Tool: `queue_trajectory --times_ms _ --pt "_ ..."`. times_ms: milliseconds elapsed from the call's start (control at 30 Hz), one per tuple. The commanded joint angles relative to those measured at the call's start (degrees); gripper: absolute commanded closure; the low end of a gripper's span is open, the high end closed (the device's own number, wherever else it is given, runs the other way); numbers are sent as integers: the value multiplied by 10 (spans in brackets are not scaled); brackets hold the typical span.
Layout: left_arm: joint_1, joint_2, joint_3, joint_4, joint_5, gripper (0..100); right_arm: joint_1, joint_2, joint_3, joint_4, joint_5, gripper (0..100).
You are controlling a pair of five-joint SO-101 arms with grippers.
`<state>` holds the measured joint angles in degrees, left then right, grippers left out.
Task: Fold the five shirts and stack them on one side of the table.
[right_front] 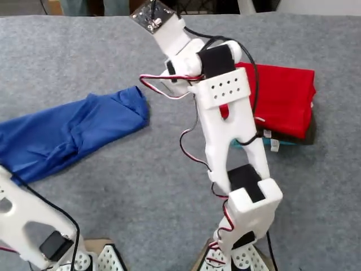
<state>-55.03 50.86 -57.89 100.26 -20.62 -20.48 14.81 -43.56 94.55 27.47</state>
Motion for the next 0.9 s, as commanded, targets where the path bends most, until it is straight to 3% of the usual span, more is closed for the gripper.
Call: queue_trajectory --times_ms 0,267,533,733,867 --pt "60 -91 47 6 1 971 14 -30 -17 -18 35 984" --pt "255 -261 239 4 48 971 91 -29 -73 -37 37 984" --pt "455 -287 260 4 185 971 181 -29 -107 -23 40 984" --pt "560 -287 262 -93 263 971 219 -29 -111 -22 68 984" --pt "606 -281 264 -149 275 971 218 -29 -111 -6 90 984"
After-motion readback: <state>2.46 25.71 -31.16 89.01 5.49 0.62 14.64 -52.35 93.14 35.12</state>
